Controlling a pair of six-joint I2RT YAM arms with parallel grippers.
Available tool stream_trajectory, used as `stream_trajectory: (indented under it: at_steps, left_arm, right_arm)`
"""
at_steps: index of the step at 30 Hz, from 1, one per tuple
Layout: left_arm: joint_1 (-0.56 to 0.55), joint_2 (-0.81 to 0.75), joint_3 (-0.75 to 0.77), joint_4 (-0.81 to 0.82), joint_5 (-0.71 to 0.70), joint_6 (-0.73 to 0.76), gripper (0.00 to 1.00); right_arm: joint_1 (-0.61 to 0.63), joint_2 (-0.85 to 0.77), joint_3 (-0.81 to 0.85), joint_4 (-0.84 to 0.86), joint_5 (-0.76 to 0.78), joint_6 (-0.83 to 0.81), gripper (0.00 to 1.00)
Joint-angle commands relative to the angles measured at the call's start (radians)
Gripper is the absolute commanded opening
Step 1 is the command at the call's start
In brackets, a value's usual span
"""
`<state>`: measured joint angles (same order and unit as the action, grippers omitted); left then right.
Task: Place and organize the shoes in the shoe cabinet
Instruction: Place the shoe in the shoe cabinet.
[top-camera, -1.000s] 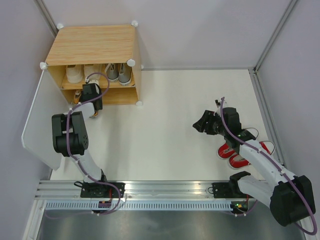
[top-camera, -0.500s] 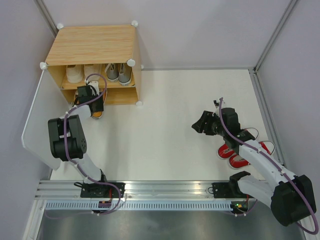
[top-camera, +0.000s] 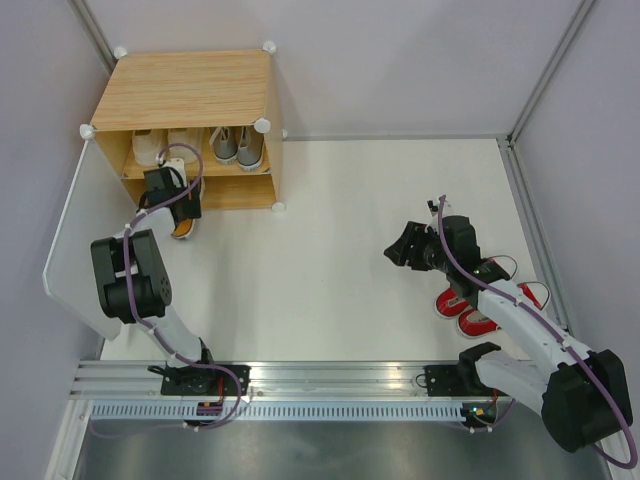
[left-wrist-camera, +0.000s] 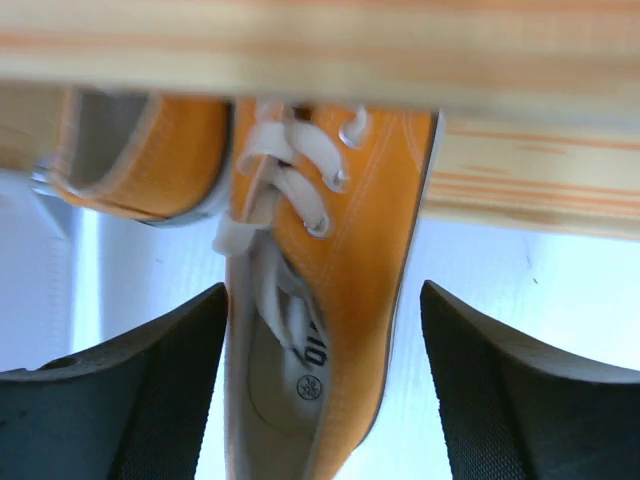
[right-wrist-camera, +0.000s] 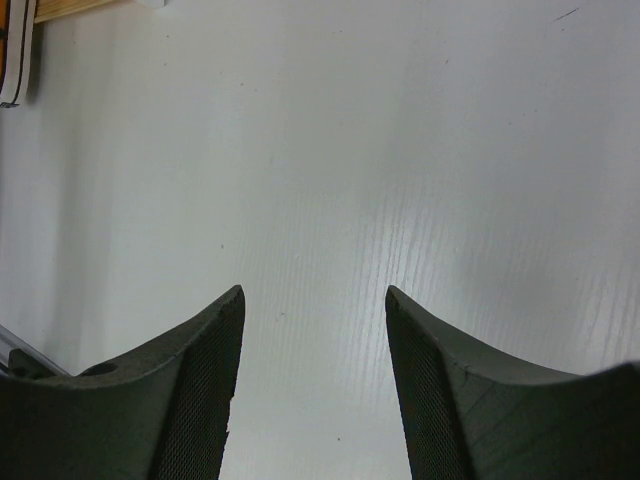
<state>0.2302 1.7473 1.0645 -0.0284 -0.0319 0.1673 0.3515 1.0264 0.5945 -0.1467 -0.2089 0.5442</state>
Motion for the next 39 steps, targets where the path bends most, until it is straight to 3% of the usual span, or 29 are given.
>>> stream_trajectory:
  at_steps: [1, 6, 16, 23, 26, 30, 32, 34, 39]
  left_arm:
    - [0.012, -0.011, 0.055, 0.05, -0.062, -0.023, 0.84]
    - [0.014, -0.025, 0.035, 0.051, -0.062, -0.028, 0.99]
    - [0.014, -0.216, -0.026, 0.05, -0.048, -0.084, 0.99]
    - [0.014, -0.379, -0.124, -0.031, -0.123, -0.208, 0.98]
    - [0.014, -0.42, -0.158, -0.094, -0.135, -0.236, 0.91]
    - [0.014, -0.431, -0.169, -0.171, -0.109, -0.239, 0.69]
    - [0.014, -0.425, -0.176, -0.211, -0.109, -0.22, 0.65]
    - [0.015, -0.364, -0.175, -0.249, -0.16, -0.18, 0.34]
    - [0.015, -0.342, -0.207, -0.194, -0.123, -0.169, 0.34]
  right_arm:
    - [0.006, -0.005, 0.027, 0.015, 0.008, -0.02, 0.63]
    - [0.004, -0.008, 0.027, 0.016, 0.005, -0.021, 0.63]
    - [0.004, -0.031, 0.019, 0.021, 0.002, -0.018, 0.63]
    - [0.006, -0.058, 0.016, 0.021, 0.002, -0.017, 0.63]
    - [0.006, -0.066, 0.013, 0.022, 0.008, -0.016, 0.63]
    - [0.006, -0.089, 0.008, 0.022, 0.017, -0.016, 0.63]
    - [0.007, -0.1, 0.007, 0.021, 0.02, -0.02, 0.63]
    - [0.009, -0.117, 0.005, 0.015, 0.028, -0.02, 0.63]
    - [0.018, -0.121, 0.005, 0.012, 0.038, -0.021, 0.63]
